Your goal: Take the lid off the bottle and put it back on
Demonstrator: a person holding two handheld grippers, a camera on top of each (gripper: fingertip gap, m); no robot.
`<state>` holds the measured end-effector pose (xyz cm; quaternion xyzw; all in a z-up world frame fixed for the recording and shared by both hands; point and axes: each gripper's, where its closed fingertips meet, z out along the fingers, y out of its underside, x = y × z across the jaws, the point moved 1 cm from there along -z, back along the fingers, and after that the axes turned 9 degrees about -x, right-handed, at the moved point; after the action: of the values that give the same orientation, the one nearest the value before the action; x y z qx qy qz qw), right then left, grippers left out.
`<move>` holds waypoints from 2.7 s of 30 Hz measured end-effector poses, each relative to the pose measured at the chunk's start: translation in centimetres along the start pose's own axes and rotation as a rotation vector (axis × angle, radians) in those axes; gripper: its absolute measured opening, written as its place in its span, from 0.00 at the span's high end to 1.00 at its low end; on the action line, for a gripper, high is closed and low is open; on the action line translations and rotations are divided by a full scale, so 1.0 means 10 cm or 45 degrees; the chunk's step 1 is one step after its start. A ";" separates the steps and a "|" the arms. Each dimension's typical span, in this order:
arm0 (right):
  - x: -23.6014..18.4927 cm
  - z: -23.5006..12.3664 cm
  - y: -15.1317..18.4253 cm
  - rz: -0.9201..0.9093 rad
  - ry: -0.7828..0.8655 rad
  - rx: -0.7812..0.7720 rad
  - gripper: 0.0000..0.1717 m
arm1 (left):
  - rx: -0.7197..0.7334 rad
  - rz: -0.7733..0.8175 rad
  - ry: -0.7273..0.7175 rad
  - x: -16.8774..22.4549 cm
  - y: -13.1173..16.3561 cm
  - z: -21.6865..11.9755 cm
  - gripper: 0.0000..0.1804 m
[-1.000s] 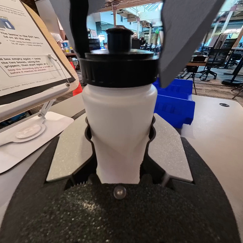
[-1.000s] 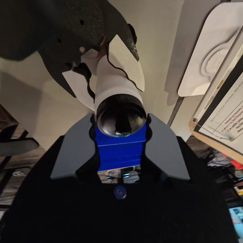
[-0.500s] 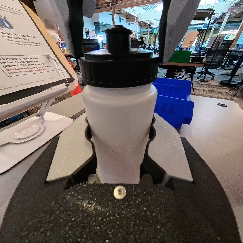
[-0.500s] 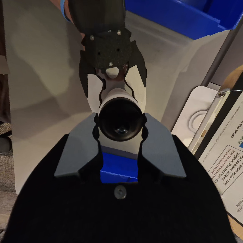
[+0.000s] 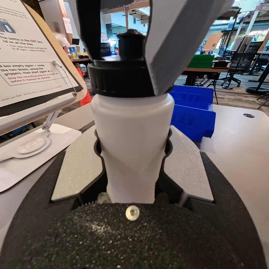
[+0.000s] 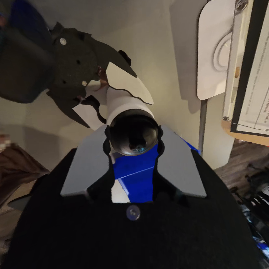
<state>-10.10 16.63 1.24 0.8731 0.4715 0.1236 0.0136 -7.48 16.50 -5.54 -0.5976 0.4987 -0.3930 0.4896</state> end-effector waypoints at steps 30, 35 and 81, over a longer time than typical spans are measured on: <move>0.04 0.11 0.11 -0.754 -0.081 0.229 0.59 | 0.009 0.000 0.080 0.01 0.01 -0.03 0.52; 0.02 0.10 0.16 -0.994 0.046 0.206 0.59 | 0.000 0.029 0.096 0.06 0.00 -0.02 0.52; 0.03 -0.03 0.13 -0.640 -0.206 0.584 0.41 | -0.014 0.011 0.107 0.08 0.01 -0.01 0.52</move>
<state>-8.94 16.11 1.78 0.7171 0.6845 -0.0625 -0.1155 -7.45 15.70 -5.61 -0.5812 0.5236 -0.4130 0.4664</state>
